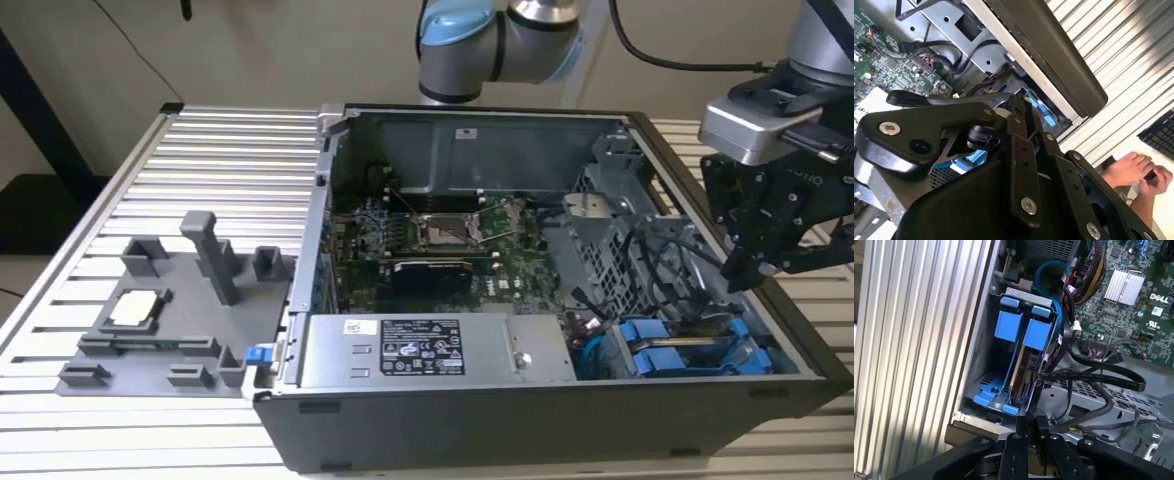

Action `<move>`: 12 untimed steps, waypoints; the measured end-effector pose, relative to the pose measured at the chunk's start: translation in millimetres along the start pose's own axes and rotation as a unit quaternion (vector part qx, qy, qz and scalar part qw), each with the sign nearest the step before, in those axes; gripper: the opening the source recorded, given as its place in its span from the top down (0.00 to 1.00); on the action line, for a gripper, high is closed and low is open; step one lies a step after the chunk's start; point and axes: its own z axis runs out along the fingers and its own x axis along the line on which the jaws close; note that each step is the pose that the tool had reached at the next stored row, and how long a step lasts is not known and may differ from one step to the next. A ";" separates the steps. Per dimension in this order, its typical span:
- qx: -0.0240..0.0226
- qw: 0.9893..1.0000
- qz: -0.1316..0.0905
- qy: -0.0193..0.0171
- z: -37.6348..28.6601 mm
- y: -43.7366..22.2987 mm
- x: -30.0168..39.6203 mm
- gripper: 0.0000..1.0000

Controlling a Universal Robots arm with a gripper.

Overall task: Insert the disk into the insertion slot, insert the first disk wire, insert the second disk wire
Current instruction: 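Insert the second disk wire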

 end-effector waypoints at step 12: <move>-0.001 0.999 0.029 -0.026 1.0 3.3 8.2 0.81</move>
